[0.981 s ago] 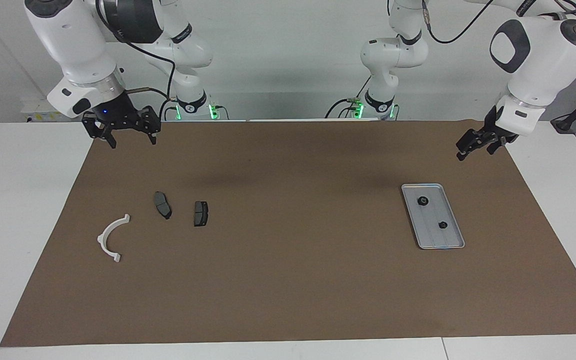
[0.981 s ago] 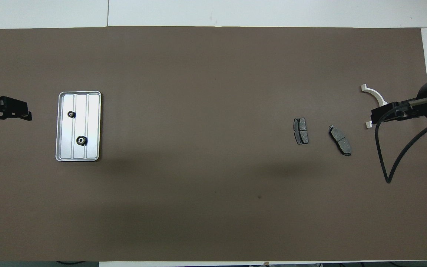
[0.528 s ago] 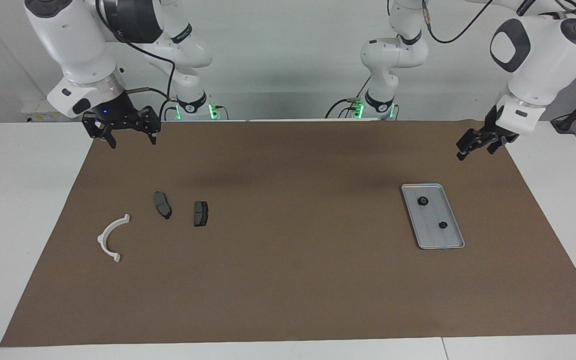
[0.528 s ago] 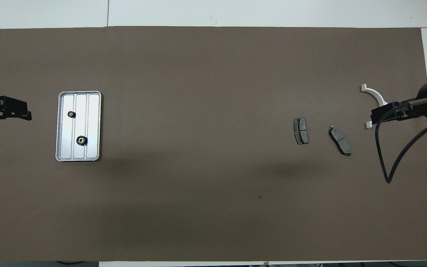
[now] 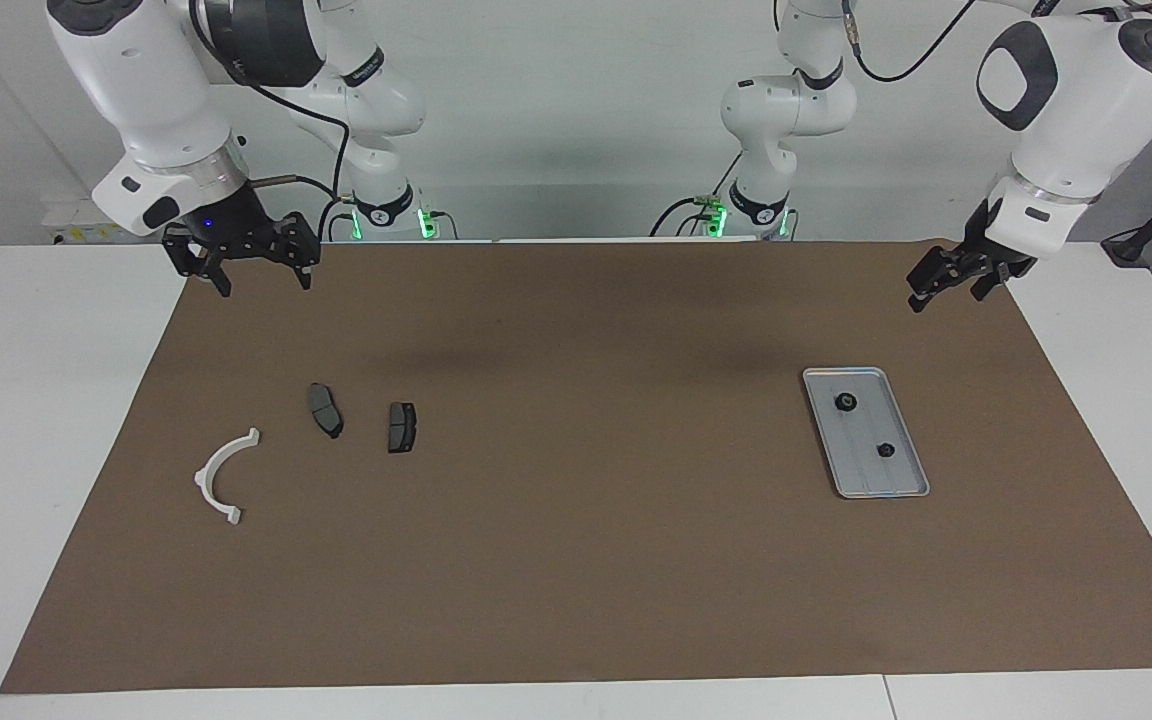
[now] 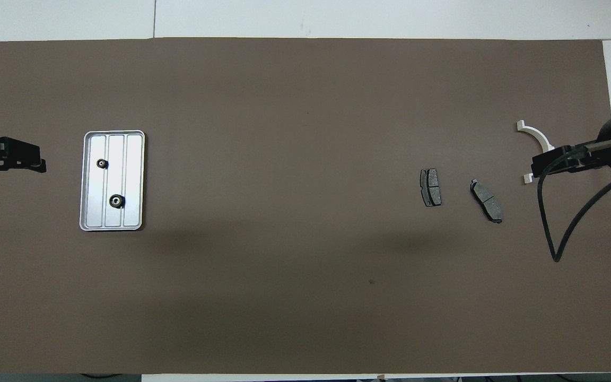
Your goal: Pick bearing gear from pile to tray
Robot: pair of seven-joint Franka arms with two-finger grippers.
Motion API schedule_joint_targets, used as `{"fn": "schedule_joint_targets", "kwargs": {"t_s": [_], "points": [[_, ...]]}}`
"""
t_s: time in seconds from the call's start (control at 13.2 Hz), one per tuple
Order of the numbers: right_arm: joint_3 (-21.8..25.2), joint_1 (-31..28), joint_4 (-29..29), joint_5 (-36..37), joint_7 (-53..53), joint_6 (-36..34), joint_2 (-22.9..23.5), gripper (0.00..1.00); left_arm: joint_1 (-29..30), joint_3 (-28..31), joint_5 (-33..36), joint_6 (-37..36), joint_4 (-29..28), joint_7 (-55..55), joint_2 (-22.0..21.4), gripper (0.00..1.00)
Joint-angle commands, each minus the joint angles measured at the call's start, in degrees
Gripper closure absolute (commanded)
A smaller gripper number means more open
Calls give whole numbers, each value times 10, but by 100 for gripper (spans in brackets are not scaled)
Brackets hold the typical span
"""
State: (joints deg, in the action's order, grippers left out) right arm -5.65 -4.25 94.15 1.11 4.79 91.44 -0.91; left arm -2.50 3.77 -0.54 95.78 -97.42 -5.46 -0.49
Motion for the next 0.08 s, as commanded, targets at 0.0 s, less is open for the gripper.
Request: {"fn": "schedule_joint_targets", "kwargs": {"t_s": [0.0], "points": [[-3, -4, 9, -11, -7, 10, -9, 0, 9, -12, 6, -16, 6, 2, -5, 0]]}}
